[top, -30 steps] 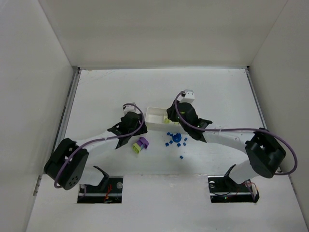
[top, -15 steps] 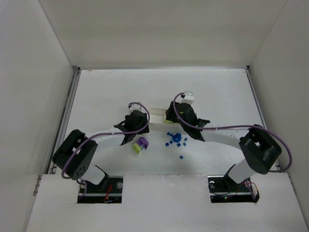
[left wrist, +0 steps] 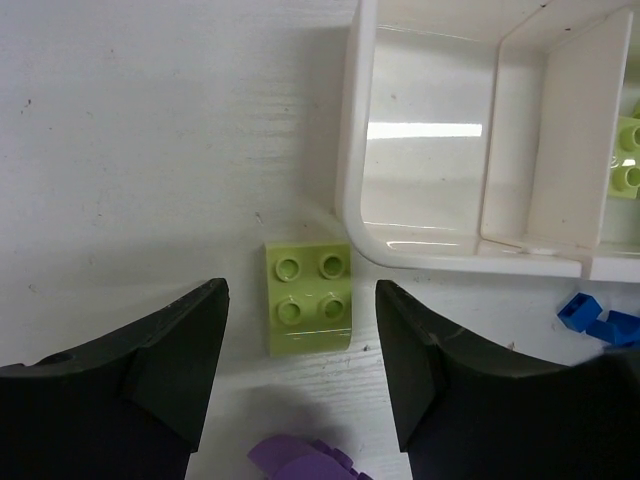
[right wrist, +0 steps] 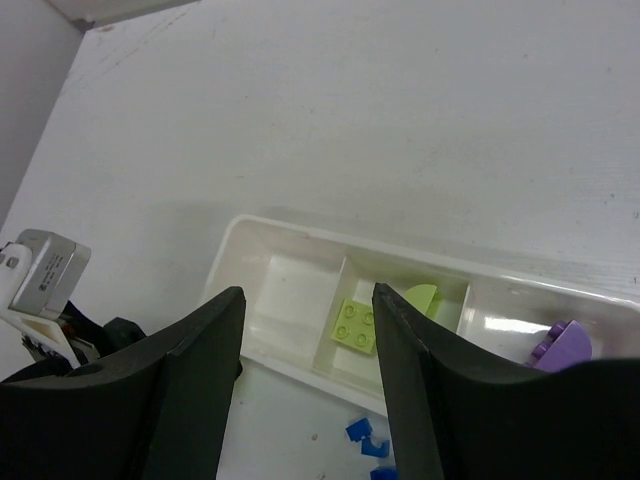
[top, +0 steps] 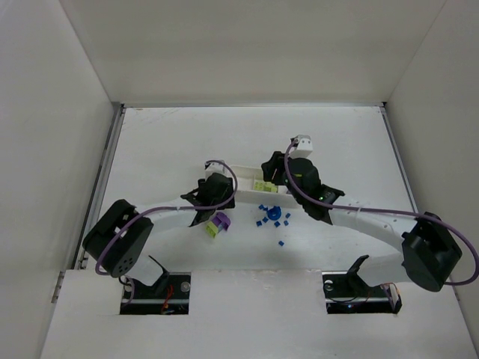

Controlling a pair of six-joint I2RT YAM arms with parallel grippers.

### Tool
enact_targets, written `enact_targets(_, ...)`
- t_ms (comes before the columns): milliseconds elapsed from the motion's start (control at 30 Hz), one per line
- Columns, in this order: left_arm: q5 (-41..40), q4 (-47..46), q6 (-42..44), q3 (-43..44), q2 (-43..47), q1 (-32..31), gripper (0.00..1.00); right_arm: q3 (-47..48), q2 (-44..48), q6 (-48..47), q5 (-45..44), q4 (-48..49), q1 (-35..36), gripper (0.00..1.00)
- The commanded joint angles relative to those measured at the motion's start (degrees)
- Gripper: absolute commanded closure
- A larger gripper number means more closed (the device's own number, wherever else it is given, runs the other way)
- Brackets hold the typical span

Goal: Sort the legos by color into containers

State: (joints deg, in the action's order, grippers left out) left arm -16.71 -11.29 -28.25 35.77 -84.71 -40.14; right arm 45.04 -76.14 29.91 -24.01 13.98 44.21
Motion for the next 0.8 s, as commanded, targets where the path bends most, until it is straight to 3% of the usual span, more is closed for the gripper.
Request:
enact_targets(0,-2.62,0.21,1.35,2.28,-0.98,-0.94,0.44,-0.74,0.38,-1.96,1.25,0.87,-0.22,0.40)
enact_targets(100,-3.41,0.39,2.06,3.08,-2.83,-1.91,0.51,-2.05,0.38,-1.70,1.60,2.89,-0.22,0.40)
enact_targets(300,-8.42,3.90,2.76,4.13,-2.93,-3.49,0.78,-5.13,3.01,-1.61,2.65,5.44,-0.48,0.40)
enact_targets(633,-17.04,9.96,2.41,2.55,16.22,-4.99,0.82,-7.33,3.71,-1.35,2.83,7.03,-1.71,0.39)
enact_targets(767,-14.51,9.97,1.36,5.79,18.97,-5.95,0.82,-8.82,5.38,-0.38,2.22,8.08,-2.85,0.39)
